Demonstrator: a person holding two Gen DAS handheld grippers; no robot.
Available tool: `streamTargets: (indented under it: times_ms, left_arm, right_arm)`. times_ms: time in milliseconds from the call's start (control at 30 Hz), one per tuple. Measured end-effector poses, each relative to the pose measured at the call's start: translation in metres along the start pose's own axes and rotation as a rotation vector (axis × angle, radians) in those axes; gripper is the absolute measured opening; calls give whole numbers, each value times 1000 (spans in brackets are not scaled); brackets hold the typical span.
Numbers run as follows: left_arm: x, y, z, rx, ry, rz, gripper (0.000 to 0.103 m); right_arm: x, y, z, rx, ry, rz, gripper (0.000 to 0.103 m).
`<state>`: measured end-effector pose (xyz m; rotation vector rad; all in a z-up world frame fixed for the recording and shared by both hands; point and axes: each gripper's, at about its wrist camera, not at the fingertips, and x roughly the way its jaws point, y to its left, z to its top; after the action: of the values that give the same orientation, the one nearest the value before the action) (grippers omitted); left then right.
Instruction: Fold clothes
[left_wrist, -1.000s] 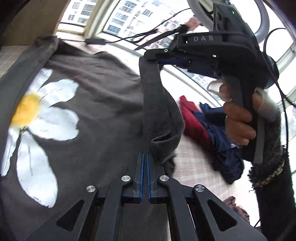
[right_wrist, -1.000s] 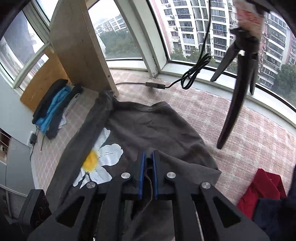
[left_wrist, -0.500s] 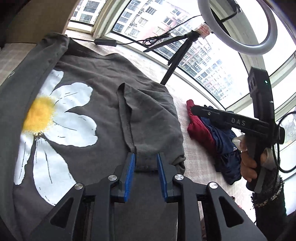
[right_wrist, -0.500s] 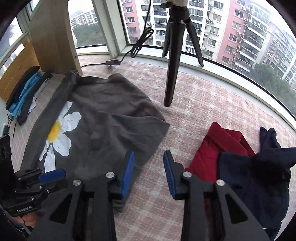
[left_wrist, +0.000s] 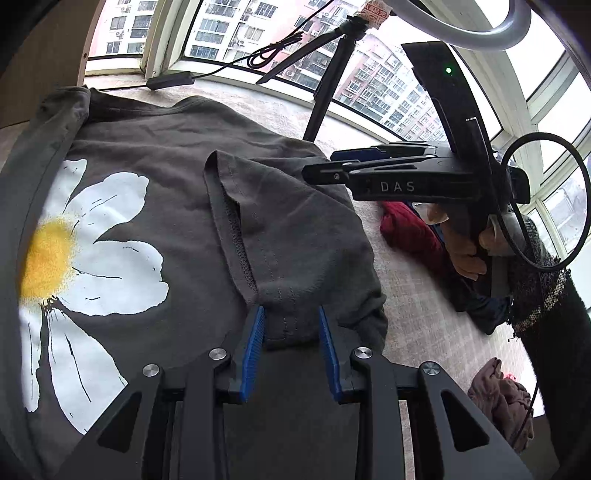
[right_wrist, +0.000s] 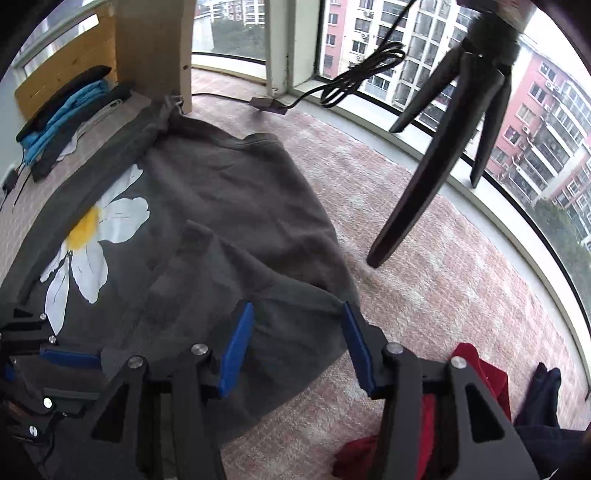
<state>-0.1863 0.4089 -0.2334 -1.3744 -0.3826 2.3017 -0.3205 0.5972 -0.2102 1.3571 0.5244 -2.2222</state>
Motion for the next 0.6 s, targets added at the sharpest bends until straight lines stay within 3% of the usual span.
streamTargets:
  times_ms: [67, 100, 167, 200, 367, 400, 467, 600]
  left_arm:
    - [1, 0, 0, 6, -10, 2, 17]
    - [1, 1, 0, 6, -13, 0, 13]
    - [1, 0, -1, 19, -12, -3, 11]
    - [1, -1, -2, 31, -11, -2, 10]
    - [-3, -6, -1, 73, -16, 22, 8]
    - [-6, -4, 2, 71, -21, 22, 8]
    - [-18, 3, 17, 41, -62, 20, 9]
    - [-15, 23, 62, 23, -77, 31, 9]
  right_arm:
    - [7, 4, 3, -44, 23, -18, 46]
    - [11, 4, 4, -44, 36, -8, 39]
    - [12, 2, 6, -38, 36, 1, 7]
    - [11, 0, 8, -30, 31, 7, 5]
    - [8, -11, 19, 57, -10, 15, 7]
    - [8, -12, 20, 71, 2, 19, 10]
    - [2, -17, 14, 109, 2, 9, 30]
    - [-26, -35, -17, 282, -47, 70, 34]
